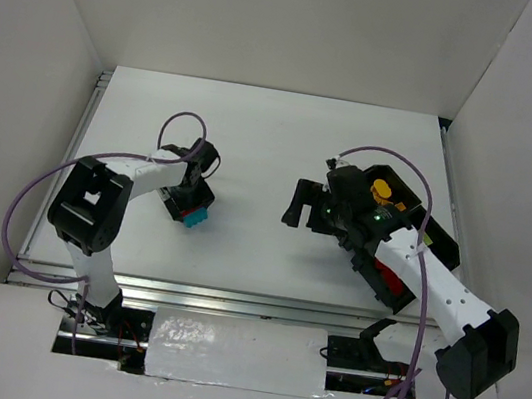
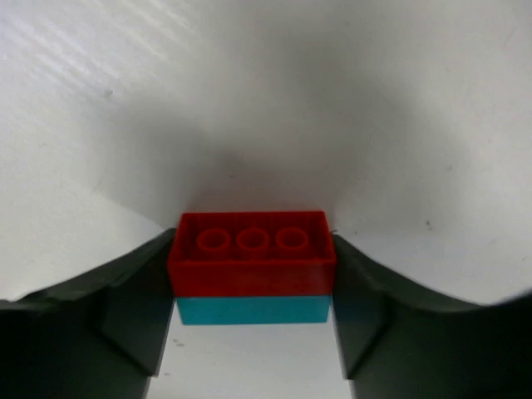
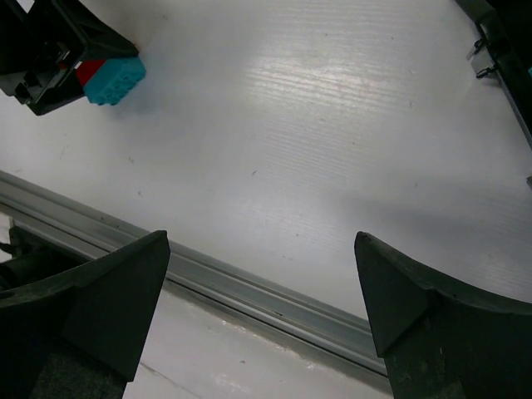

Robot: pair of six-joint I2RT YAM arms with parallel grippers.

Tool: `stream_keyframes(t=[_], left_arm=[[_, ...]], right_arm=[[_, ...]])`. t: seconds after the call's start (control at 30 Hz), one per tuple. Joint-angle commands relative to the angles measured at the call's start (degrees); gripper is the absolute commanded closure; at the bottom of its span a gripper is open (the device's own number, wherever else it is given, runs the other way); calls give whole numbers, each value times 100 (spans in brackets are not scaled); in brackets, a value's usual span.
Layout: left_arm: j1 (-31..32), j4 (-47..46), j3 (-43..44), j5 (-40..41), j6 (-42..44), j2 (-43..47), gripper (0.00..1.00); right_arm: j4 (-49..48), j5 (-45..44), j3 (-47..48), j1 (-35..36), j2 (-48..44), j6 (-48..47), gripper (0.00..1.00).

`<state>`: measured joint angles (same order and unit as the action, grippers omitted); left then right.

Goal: Sort the legos into containers by color

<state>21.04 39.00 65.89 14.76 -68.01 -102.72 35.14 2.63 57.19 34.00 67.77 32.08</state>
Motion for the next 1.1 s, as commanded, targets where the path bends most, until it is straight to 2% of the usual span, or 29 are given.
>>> stream_keyframes(t=[0.0,0.03,0.07,0.1,0.17,0.3,0.37,0.43,0.5,0.57,0.77,1.07], left_arm=[[-47,-103,-23,132,-20,-47,27],[-47,-112,-23,132,-2,-21,41],[-38,-112,-23,123,-2,6,74],[-38,-104,3,106,7,58,85],[-38,-130,21,-86,33,146,100],[40,-191,169,-737,-98,619,100],[225,-165,319,-869,-169,840,100],[427,-69,591,-940,-309,1139,100],[585,-51,767,-1089,-484,1394,100],[664,-182,776,-1212,-643,1639,100],[858,-490,618,-1582,-819,2062,100],[1043,-586,575,-1810,-802,2282,100]], right_arm=[[-243,272,161,45,26,-96,1],[-314,386,100,45,26,-114,0],[-532,552,47,45,17,-131,0],[-673,963,-14,45,-9,-149,1],[-1224,1631,-321,45,0,-53,2],[-2333,2196,-980,54,-35,605,4],[-3122,2215,-1428,98,-88,966,4],[-3477,2067,-1614,177,-97,1292,6],[-3496,1742,-1440,431,16,1240,7],[-3382,1049,-1229,764,78,1143,7],[-3751,258,-894,1021,263,1380,11],[-4252,-17,-385,1249,843,1433,18]])
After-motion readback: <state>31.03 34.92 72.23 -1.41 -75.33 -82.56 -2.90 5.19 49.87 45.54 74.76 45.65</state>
